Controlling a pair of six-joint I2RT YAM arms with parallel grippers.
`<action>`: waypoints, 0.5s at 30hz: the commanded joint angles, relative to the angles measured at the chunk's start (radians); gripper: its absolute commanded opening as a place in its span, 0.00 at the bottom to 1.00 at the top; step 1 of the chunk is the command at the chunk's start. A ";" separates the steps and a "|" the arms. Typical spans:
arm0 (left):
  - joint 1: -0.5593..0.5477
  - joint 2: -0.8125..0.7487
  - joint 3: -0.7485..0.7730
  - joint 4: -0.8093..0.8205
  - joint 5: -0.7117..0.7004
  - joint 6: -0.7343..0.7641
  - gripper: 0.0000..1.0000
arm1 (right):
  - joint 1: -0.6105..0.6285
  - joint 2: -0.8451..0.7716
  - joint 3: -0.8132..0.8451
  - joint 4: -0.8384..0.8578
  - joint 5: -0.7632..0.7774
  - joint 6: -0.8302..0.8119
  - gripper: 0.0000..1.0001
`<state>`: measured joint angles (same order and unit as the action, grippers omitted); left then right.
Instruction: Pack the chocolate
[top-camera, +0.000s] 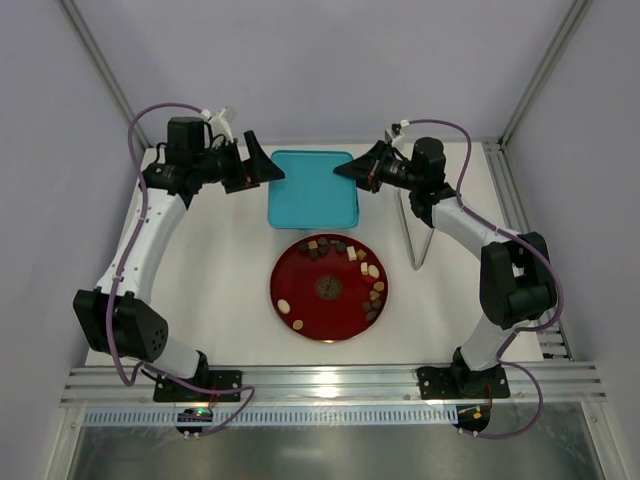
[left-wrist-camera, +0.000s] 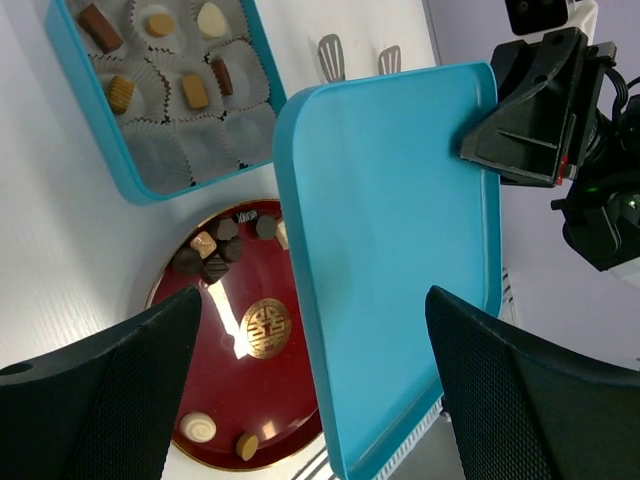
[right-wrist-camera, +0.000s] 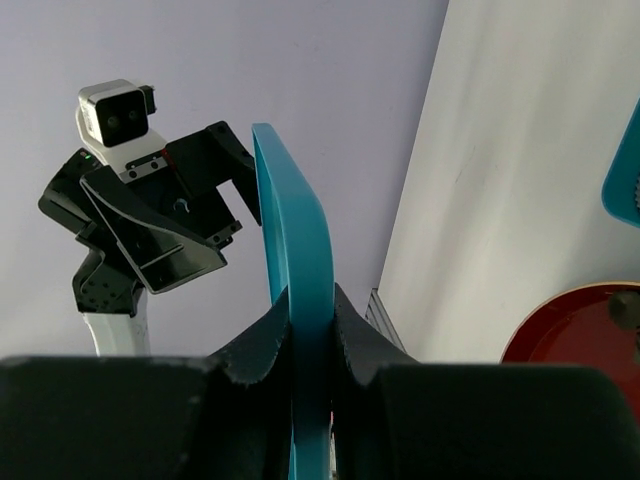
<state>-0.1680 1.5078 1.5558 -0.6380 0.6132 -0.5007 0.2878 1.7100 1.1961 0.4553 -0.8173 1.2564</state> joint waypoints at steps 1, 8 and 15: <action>0.007 -0.030 -0.016 0.057 0.048 -0.012 0.91 | -0.002 -0.039 0.000 0.131 -0.031 0.067 0.04; 0.005 -0.118 -0.019 0.011 -0.029 0.094 0.91 | -0.016 -0.032 0.013 0.087 -0.037 0.136 0.04; -0.117 -0.273 -0.020 0.008 -0.202 0.276 0.92 | -0.052 -0.041 0.158 -0.343 0.027 0.008 0.04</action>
<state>-0.2092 1.3300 1.5238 -0.6426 0.5072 -0.3511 0.2607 1.7100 1.2583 0.2821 -0.8162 1.3037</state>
